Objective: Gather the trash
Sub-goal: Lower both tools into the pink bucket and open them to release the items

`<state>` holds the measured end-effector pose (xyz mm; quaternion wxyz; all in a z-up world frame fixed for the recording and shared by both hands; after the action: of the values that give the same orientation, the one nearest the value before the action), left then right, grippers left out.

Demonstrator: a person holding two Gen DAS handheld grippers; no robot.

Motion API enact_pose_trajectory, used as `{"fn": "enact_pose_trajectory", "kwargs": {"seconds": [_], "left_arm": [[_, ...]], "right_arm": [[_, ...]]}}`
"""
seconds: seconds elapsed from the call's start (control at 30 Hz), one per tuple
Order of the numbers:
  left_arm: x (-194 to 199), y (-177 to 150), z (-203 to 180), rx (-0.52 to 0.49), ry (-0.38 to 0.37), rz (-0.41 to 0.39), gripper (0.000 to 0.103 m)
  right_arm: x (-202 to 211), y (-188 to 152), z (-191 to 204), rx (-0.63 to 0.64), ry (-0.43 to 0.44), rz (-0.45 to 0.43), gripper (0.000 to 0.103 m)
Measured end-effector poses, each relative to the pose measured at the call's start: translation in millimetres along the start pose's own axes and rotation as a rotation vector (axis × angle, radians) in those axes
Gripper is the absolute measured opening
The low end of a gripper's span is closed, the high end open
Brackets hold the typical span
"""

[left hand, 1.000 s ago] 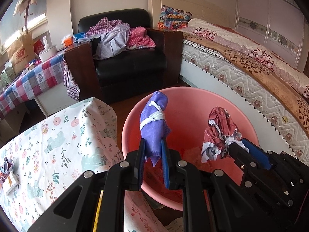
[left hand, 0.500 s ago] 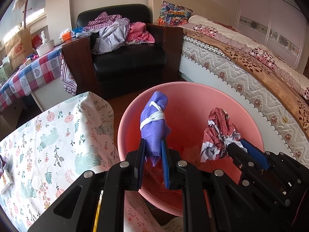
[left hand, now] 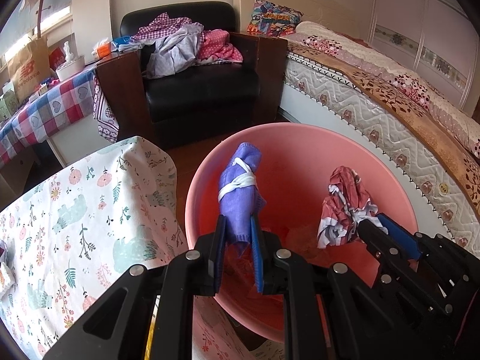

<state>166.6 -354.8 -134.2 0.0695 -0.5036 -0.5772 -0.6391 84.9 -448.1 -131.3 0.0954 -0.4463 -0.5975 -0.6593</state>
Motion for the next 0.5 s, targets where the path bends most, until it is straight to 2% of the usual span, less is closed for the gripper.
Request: {"fn": "enact_pose_trajectory", "kwargs": {"seconds": [0.33, 0.5], "left_arm": [[2.5, 4.2, 1.2, 0.008, -0.009, -0.013, 0.016], [8.0, 7.3, 3.0, 0.006, -0.012, -0.028, 0.024]], "right_arm": [[-8.0, -0.2, 0.0, -0.015, 0.01, 0.035, 0.017], [-6.7, 0.3, 0.5, -0.014, 0.013, 0.03, 0.022]]}}
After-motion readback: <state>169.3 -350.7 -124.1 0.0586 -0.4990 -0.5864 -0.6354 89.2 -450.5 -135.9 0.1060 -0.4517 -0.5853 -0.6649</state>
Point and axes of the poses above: each gripper's, at about its wrist camera, not at the fingertips, and x roughly against the way its jaws point, z to its left, y to its top, the point moved 8 cm from there along -x, roughly the way its jaws point, and after that the axes turned 10 degrees about -y, right-handed, at the moved point
